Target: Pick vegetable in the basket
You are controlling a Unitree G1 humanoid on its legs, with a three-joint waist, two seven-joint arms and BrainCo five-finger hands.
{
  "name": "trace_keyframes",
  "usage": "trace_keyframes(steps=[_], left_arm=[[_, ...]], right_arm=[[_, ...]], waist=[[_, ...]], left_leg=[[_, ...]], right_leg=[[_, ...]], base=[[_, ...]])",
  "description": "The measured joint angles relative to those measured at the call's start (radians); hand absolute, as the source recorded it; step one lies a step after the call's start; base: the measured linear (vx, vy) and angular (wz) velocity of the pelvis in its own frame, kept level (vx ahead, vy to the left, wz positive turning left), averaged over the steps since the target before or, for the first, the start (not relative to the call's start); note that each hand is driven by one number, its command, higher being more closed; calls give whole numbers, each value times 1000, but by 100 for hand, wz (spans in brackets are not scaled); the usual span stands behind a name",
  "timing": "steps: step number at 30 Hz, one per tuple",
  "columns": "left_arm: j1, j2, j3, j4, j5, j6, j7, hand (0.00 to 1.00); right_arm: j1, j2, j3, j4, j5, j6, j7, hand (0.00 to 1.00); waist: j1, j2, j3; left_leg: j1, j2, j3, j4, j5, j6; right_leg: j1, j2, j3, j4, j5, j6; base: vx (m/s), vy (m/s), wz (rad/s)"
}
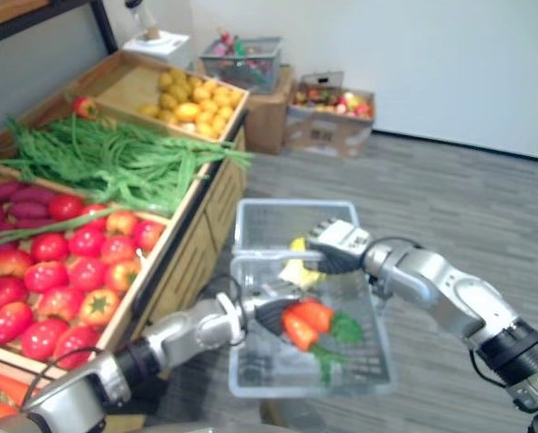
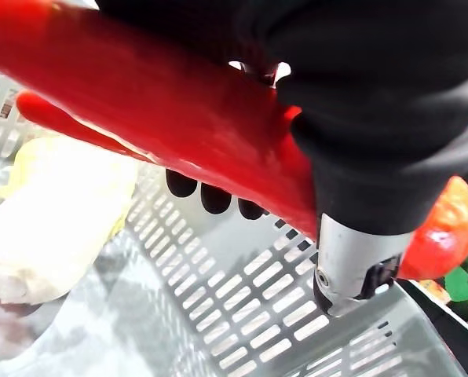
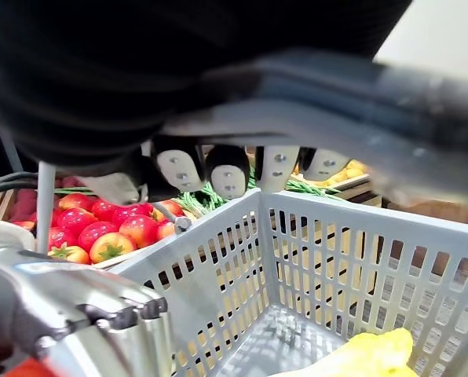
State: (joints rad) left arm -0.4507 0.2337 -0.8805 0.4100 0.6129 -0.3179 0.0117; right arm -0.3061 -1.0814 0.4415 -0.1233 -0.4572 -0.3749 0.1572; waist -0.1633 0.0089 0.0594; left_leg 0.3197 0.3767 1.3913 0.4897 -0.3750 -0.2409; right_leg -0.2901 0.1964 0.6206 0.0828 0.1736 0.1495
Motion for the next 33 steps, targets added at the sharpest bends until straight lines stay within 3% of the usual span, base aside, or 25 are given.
trace_keyframes(steps=[5,14,20,24,29,31,33], left_arm=[[-30,-72,36,121,71,46,33,0],[-37,-148,105,227,80,82,61,0],[-49,-152,106,237,79,88,62,0],[-49,-136,99,180,76,89,62,0],[5,-31,42,-131,-59,59,11,0],[38,16,31,-278,-171,40,-35,0],[70,68,31,-477,-402,21,-73,0]], right_arm=[[-1,0,0,-10,0,6,6,100],[-6,0,0,-31,36,15,40,100],[-6,2,0,-31,46,25,43,100],[33,50,-35,-11,68,39,44,100],[161,224,-176,90,82,44,31,100],[217,299,-254,171,81,44,8,100],[281,407,-332,297,71,68,-10,100]], waist=[[0,-7,1],[0,-20,3],[0,-24,5],[0,-33,11],[18,-32,19],[37,-32,20],[65,-32,21]], left_leg=[[0,-5,5,-1,0,0],[-3,-11,24,-2,0,0],[-7,-17,21,-10,0,0],[-35,-9,-18,-9,-1,6],[-67,26,-109,9,-3,14],[-88,36,-149,18,-7,23],[-113,37,-209,18,-6,33]], right_leg=[[-4,3,12,2,1,1],[-18,9,29,4,3,4],[-18,1,25,0,3,4],[-17,-21,-11,-9,4,4],[3,-47,-101,-14,8,-2],[8,-64,-142,-15,5,-6],[22,-94,-199,-17,-1,-14]], base=[[17,-20,-6],[23,-25,-6],[8,-16,3],[-5,-54,29],[-15,-57,52],[-25,-41,55],[-48,-38,74]])
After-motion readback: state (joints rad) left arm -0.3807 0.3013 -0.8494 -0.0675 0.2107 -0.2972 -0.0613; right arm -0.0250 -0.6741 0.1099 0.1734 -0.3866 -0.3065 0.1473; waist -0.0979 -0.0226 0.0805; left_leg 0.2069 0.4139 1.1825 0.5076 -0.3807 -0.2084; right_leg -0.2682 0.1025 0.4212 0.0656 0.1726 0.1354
